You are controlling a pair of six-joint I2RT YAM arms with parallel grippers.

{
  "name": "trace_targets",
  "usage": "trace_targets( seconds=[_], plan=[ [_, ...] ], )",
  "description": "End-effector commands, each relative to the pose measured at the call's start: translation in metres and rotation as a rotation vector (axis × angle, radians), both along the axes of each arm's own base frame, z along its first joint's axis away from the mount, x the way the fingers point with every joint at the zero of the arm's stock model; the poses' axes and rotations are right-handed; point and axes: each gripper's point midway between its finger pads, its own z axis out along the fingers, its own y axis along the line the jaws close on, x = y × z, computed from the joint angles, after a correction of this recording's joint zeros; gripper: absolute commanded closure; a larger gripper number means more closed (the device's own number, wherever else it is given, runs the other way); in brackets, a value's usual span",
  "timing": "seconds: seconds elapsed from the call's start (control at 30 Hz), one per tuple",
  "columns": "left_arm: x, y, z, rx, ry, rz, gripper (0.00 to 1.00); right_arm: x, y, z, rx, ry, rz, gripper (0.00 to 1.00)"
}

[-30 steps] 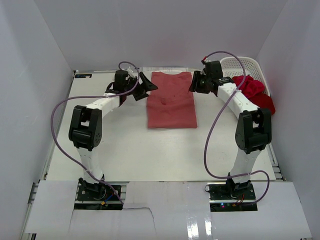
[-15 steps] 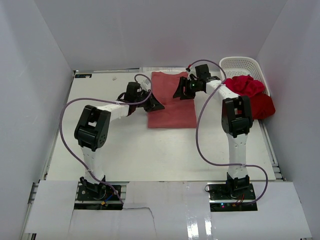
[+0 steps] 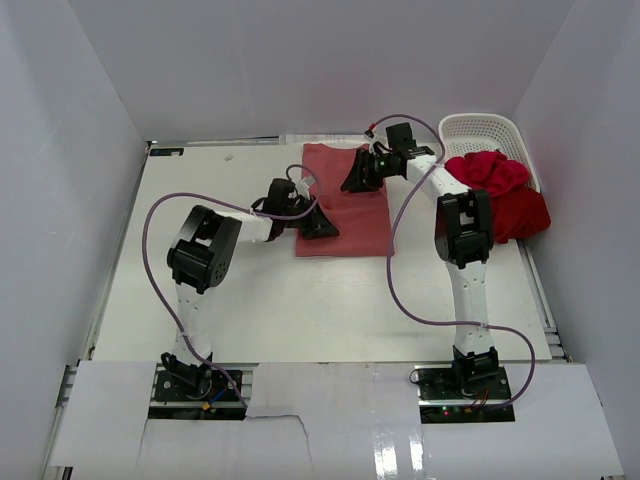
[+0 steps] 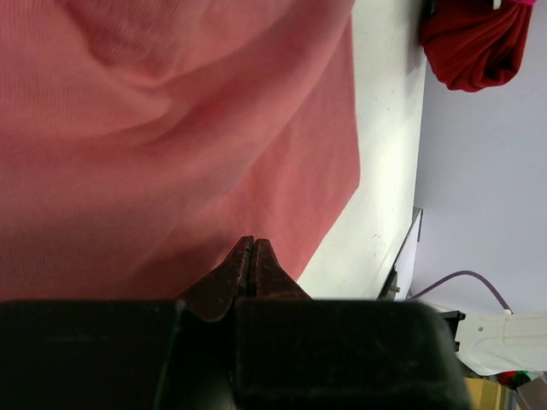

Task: Fold and stack the t-shirts
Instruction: Fold the folded rectangular tshirt in 1/3 of the way

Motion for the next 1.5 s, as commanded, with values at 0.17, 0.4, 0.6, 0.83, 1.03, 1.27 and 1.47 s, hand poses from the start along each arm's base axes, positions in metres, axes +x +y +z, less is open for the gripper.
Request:
trace_targets(
  seconds=[0.17,0.4,0.6,0.83,1.03,1.27,1.47],
  plan=[
    [-0.018,-0.001,-0.01,-0.01,-0.028,-0.031,0.94,-0.035,0.024,0.003,0.096,0.062,0.1,0.45],
    [-0.04,0.01,-0.023,-0.001,-0.015,-0.028,0.94,-0.063,0.041,0.002,0.161,0.093,0.175,0.64],
    [-0.051,0.018,-0.034,0.022,-0.024,-0.034,0.94,-0.082,0.042,-0.018,0.168,0.137,0.185,0.87],
    [-0.069,0.023,-0.046,0.012,-0.013,-0.059,0.94,-0.12,0.049,-0.019,0.164,0.128,0.209,0.92],
    [-0.081,0.028,-0.05,0.02,-0.016,-0.072,0.94,-0.122,0.053,-0.043,0.155,0.163,0.206,0.91],
    [-0.09,0.03,-0.047,0.007,-0.015,-0.092,0.93,-0.088,0.065,-0.07,0.14,0.158,0.181,0.87],
    [-0.1,0.032,-0.039,-0.002,-0.023,-0.107,0.93,-0.035,0.066,-0.064,0.157,0.089,0.125,0.87]
  ],
)
